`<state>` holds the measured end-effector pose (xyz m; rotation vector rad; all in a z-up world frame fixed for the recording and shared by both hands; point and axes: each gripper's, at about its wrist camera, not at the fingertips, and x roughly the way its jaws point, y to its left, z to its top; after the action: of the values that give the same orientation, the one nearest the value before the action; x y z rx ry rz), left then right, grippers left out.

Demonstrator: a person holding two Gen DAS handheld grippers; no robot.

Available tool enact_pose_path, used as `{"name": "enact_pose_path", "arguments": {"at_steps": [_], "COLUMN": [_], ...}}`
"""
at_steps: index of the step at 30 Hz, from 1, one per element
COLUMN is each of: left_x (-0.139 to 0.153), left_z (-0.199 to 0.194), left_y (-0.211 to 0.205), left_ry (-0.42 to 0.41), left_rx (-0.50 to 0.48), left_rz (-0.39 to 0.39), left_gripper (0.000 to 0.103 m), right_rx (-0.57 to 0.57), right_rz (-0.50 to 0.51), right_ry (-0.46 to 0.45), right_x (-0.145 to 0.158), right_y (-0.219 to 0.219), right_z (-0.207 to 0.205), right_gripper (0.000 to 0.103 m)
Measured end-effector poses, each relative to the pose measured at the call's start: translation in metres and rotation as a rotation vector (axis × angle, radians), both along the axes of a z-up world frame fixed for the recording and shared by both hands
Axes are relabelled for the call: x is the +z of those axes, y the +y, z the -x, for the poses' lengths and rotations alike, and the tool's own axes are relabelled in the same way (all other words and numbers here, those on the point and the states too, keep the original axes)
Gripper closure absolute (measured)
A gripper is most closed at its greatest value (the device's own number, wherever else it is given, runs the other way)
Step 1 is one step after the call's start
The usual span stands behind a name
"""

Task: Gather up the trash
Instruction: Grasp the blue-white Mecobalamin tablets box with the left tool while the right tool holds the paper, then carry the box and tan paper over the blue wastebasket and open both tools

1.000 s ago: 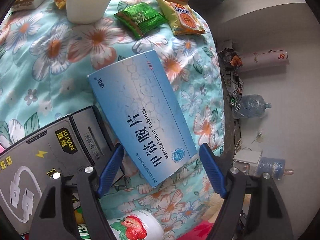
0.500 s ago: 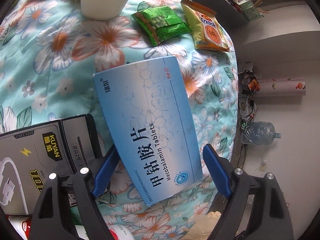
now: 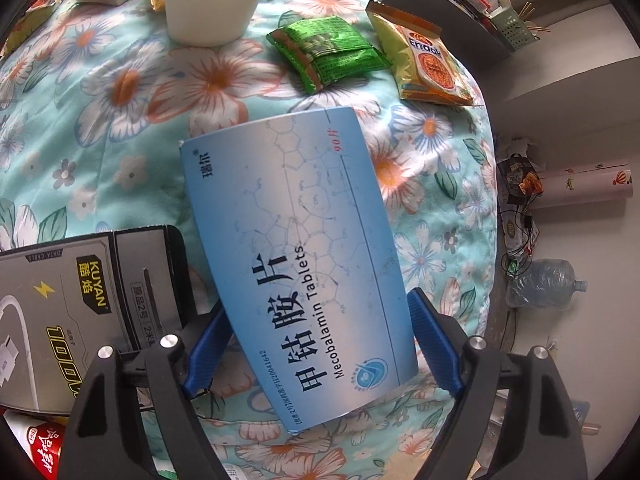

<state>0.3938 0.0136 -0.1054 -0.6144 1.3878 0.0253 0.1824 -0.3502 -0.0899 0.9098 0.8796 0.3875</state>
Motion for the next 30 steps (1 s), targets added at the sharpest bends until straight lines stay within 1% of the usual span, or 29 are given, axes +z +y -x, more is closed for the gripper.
{"name": "enact_pose_path", "arguments": {"at_steps": [6,9,13,17,18,19,20,21,22,24,26,27,28,30], "left_x": [0.003,0.009,0.022,0.042,0.047,0.050,0.054,0.056,0.058,0.059,0.056,0.054,0.054,0.052], "left_z": [0.009,0.017,0.035,0.054,0.058,0.063,0.066,0.070,0.074,0.080,0.081,0.083,0.082,0.079], "left_y": [0.004,0.005,0.003,0.006,0.007,0.010,0.010,0.011,0.014,0.016,0.017,0.019,0.018,0.014], "left_ry": [-0.007,-0.016,-0.047,-0.098,-0.111,-0.122,-0.126,-0.124,-0.126,-0.131,-0.136,-0.135,-0.136,-0.142], "left_rx": [-0.033,-0.058,-0.101,-0.149,-0.160,-0.171,-0.183,-0.192,-0.195,-0.207,-0.230,-0.247,-0.264,-0.300], "left_rz": [0.059,0.082,0.126,0.171,0.182,0.196,0.214,0.236,0.244,0.225,0.235,0.239,0.238,0.214], "left_gripper": [0.022,0.022,0.023,0.024,0.026,0.038,0.047,0.054,0.054,0.054,0.051,0.047,0.039,0.032], "right_rx": [-0.005,-0.007,-0.010,-0.014,-0.015,-0.016,-0.017,-0.017,-0.018,-0.020,-0.019,-0.018,-0.017,-0.015], "right_rz": [0.011,0.020,0.030,0.036,0.038,0.041,0.045,0.048,0.052,0.062,0.068,0.074,0.079,0.090], "right_ry": [-0.005,-0.009,-0.011,-0.011,-0.013,-0.015,-0.018,-0.020,-0.023,-0.026,-0.028,-0.030,-0.031,-0.032], "right_x": [0.005,0.008,0.012,0.015,0.017,0.018,0.020,0.021,0.023,0.026,0.027,0.028,0.029,0.031], "right_y": [-0.001,0.001,0.001,0.002,0.002,0.003,0.004,0.005,0.006,0.009,0.012,0.014,0.016,0.018], "right_z": [0.005,0.007,0.010,0.011,0.012,0.012,0.013,0.013,0.014,0.015,0.016,0.017,0.018,0.019], "right_gripper": [0.099,0.099,0.099,0.099,0.099,0.099,0.099,0.099,0.099,0.099,0.099,0.099,0.099,0.099]}}
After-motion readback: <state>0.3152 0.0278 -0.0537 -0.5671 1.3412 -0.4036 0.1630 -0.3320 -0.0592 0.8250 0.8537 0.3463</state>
